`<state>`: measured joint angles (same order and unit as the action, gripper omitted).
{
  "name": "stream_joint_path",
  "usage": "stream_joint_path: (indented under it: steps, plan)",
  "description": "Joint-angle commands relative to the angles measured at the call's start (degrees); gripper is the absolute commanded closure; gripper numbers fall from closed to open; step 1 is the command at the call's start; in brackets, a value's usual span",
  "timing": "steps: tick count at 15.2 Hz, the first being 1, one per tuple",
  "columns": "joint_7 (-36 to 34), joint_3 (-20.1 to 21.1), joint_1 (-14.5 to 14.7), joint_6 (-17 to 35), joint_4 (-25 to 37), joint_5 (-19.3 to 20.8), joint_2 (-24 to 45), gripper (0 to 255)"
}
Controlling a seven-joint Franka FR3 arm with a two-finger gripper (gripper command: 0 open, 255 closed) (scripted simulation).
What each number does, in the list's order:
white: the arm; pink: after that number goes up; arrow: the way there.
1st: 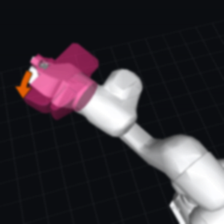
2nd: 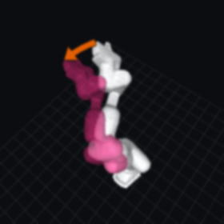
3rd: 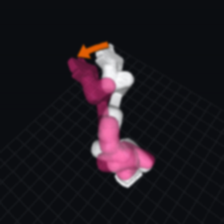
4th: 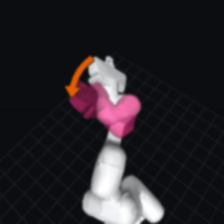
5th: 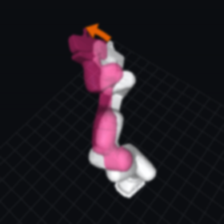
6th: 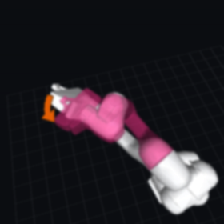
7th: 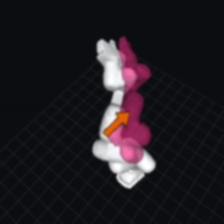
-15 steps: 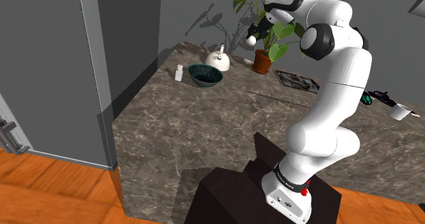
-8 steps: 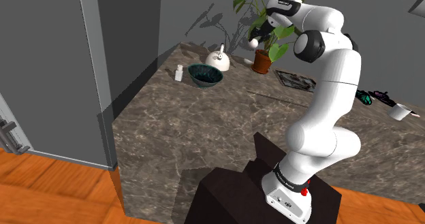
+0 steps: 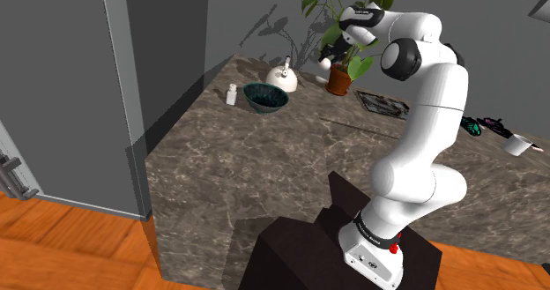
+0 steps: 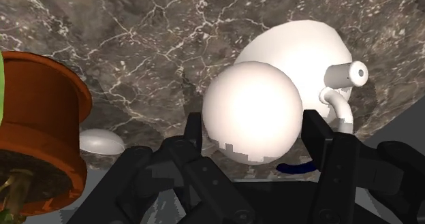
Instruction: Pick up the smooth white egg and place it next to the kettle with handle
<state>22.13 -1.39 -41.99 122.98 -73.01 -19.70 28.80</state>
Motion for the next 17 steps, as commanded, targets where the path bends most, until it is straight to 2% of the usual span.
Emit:
stream_joint_path:
  steps: [1,17]
  plan:
    - [0.5,0.1,0.0,1.5,-1.6,-0.3,-0.1,255]
    - [4.5,1.1,-0.2,11.9,-10.1,-2.6,2.2,255]
